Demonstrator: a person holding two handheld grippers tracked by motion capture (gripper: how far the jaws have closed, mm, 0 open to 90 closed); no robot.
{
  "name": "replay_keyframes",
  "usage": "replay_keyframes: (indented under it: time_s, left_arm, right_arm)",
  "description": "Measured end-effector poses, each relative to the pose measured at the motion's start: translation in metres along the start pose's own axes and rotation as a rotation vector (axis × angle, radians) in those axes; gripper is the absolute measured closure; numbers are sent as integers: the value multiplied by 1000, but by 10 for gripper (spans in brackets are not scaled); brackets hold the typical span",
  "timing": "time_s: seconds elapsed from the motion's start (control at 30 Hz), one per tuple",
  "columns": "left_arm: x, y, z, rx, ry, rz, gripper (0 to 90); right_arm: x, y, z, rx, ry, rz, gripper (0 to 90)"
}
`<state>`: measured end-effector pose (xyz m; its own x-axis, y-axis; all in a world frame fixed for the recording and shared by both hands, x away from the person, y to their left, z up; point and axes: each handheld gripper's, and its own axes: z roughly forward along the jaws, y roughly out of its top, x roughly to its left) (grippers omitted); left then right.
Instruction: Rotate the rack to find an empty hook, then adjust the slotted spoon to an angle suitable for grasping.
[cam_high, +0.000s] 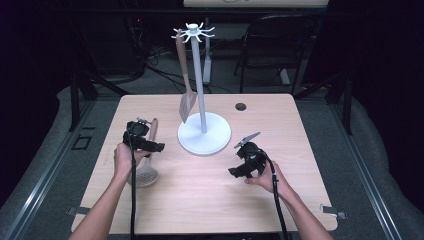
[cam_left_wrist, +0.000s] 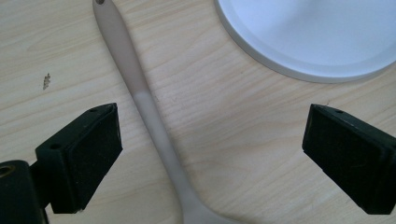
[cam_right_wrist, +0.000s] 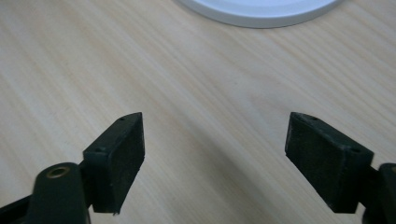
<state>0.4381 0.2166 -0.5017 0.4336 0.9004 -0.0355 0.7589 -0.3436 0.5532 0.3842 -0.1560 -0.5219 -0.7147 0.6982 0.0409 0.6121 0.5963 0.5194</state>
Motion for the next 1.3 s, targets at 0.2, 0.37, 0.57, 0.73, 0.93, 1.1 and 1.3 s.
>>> replay_keyframes:
  time_s: [0.2, 0.37, 0.57, 0.73, 0.93, 1.1, 1.3]
  left_arm:
    - [3, -1, 1, 5, 0, -18, 48]
    - [4, 0, 6, 15, 5, -23, 53]
    - [4, 2, 13, 42, 10, -23, 88]
    - [6, 2, 19, 56, 17, -30, 121]
    - [11, 0, 27, 71, 30, -54, 159]
    - [16, -3, 35, 86, 36, -69, 237]
    - [19, -5, 42, 112, 37, -85, 376]
  right_arm:
    - [10, 2, 6, 111, -15, -76, 136]
    - [14, 2, 6, 105, -65, -67, 94]
    - [18, 3, 6, 112, -60, -110, 161]
    - [20, 5, 9, 129, -101, -106, 143]
    - [21, 10, 5, 120, -161, -127, 156]
    - [22, 15, 2, 141, -198, -146, 177]
    - [17, 15, -1, 133, -166, -114, 212]
